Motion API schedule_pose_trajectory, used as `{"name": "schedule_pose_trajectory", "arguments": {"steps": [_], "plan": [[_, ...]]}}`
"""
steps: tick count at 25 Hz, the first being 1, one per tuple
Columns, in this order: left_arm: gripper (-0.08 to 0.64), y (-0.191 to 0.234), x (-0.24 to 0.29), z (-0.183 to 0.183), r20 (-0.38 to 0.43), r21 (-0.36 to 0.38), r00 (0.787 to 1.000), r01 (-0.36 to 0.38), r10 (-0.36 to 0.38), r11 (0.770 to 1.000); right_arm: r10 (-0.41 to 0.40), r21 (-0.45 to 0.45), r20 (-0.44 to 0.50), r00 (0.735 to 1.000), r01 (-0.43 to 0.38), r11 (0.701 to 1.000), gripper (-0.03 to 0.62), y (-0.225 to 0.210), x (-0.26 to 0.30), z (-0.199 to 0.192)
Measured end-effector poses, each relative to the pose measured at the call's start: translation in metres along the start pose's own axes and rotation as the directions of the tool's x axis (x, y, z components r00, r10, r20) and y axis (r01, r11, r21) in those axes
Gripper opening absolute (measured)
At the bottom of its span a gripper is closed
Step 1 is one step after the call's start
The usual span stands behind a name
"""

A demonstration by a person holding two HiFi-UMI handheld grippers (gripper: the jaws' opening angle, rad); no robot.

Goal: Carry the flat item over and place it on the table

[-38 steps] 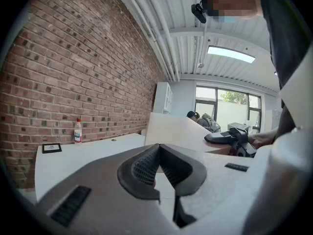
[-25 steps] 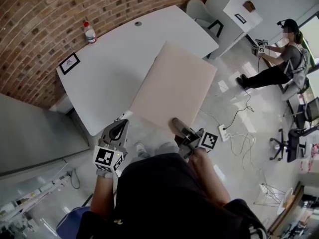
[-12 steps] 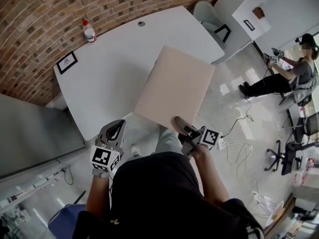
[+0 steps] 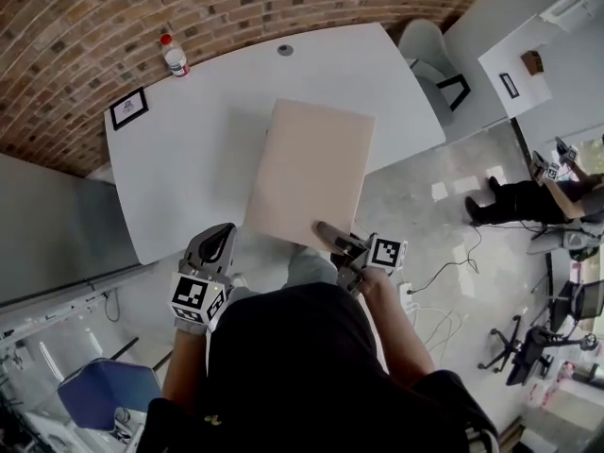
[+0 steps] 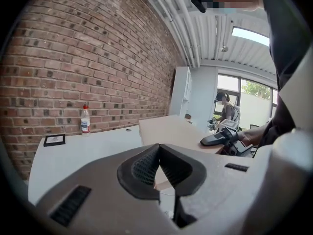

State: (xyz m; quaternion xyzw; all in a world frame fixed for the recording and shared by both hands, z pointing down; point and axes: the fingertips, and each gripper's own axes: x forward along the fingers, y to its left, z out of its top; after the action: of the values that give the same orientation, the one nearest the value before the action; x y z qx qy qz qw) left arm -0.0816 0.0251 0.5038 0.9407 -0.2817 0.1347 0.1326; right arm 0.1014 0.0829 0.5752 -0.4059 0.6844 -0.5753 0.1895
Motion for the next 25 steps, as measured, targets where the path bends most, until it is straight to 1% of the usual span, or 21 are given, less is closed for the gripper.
{"name": "schedule_pose_trajectory", "arguments": {"steps": [4,7,10,13,15,20,25], "plan": [[0.005,-0.009,0.021,0.008,-0.008,-0.017,0.997,-0.074,0.074,0.997,0.002,0.009,-0.12,0.993,0.0,1.0,0.284,-0.019,0.007,0.022],[0.005,-0.01,0.031,0.015,-0.006,-0.028,0.989,-0.146,0.146,0.989,0.011,0.005,-0.194,0.981,-0.01,1.0,0.284,-0.032,0.012,0.037],[0.005,-0.006,0.035,0.02,0.005,-0.059,0.974,-0.225,0.226,0.973,0.011,-0.003,-0.257,0.966,-0.012,1.0,0.284,-0.047,0.02,0.05],[0.005,-0.001,0.036,0.026,0.006,-0.079,0.953,-0.301,0.303,0.95,-0.025,0.022,-0.315,0.949,0.034,0.999,0.284,-0.065,0.026,0.057],[0.005,0.0,0.037,0.031,0.01,-0.087,0.94,-0.34,0.342,0.937,-0.035,0.019,-0.355,0.934,0.044,0.999,0.284,-0.073,0.032,0.062],[0.005,-0.006,0.036,0.025,-0.012,-0.112,0.92,-0.39,0.391,0.914,-0.042,-0.007,-0.434,0.9,0.044,0.999,0.284,-0.086,0.052,0.065],[0.005,0.0,0.031,0.025,-0.015,-0.133,0.9,-0.433,0.435,0.892,-0.064,-0.019,-0.478,0.876,0.062,0.998,0.284,-0.096,0.073,0.066]]}}
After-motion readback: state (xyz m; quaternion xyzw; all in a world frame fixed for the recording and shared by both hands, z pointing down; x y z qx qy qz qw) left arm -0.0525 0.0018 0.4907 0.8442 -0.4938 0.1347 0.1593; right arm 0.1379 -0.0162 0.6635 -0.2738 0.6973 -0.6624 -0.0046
